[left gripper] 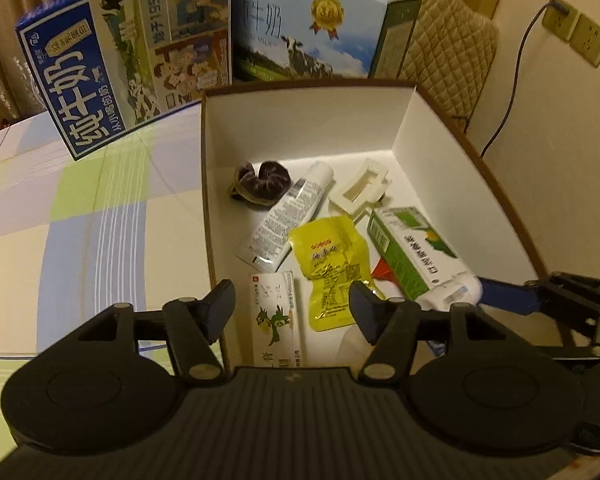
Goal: Organize objects
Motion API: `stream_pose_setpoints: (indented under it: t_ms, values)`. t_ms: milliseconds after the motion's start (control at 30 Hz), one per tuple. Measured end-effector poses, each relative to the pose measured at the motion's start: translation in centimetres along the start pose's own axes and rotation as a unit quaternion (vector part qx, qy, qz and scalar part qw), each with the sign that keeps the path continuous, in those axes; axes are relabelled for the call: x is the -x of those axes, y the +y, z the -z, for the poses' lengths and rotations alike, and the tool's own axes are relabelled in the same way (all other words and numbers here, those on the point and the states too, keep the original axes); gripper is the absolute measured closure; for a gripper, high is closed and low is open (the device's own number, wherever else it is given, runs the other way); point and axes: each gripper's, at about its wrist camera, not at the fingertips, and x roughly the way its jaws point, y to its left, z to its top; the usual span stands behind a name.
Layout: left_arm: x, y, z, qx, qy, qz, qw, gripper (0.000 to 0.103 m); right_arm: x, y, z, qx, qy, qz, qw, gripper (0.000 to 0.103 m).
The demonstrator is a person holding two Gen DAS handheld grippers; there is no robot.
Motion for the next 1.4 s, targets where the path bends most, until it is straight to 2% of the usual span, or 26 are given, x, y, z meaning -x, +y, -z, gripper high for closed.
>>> stream_pose_setpoints:
  t_ms: [100,133,200,300,367,400,533,733,933,1167,1400]
  values:
    - [0.9,0.3,-0.1,0.008,-0.008,0.007,0.9999,0.041,-0.5,0.5,-0.3,0.008,-0.005,0.002,1.0,0.059]
    - [1.3,0.4,-0.1,0.009,-0.012,0.006,0.9999,0.033,-0.6,0.6,-0.5,0.007,-0.012,0.005,1.0,0.059]
    - [2.0,0.5,0.0,0.011,-0.024,-0.007,0.9996,0.025,-0.9,0.8,-0.8,0.01,-0.019,-0.001,1.0,0.059]
    - [3.0,1.1,0.1,0.019,-0.033,-0.007,0.9992,0.025,-0.7,0.9,-1.1,0.012,-0.03,-0.001,0.999,0.054]
    - [3.6,1.6,0.3,0.027,-0.037,-0.007,0.9989,0.022,-0.4,0.9,-1.1,0.009,-0.033,-0.003,0.999,0.052]
    - [3.9,1.7,0.5,0.029,-0.038,-0.007,0.9988,0.017,-0.2,0.8,-1.1,0.006,-0.031,-0.005,0.999,0.05]
    - [5.3,2.3,1.3,0.034,-0.047,-0.008,0.9983,0.014,0.8,0.6,-0.5,-0.012,-0.022,-0.008,1.0,0.041]
    - [7.3,3.1,2.9,0.04,-0.056,-0.007,0.9976,0.005,2.7,0.7,0.6,-0.04,-0.017,-0.011,0.999,0.035]
    - [9.0,3.6,4.9,0.039,-0.058,-0.008,0.9975,0.001,4.3,1.3,1.7,-0.068,-0.006,-0.001,0.998,0.035]
    - [9.9,4.5,7.3,0.039,-0.044,-0.009,0.9982,0.001,6.0,2.0,2.8,-0.115,0.01,0.001,0.993,0.034]
    - [12.1,5.4,9.7,0.017,-0.049,-0.005,0.9986,0.001,7.3,4.7,4.2,-0.107,0.007,0.025,0.994,0.034]
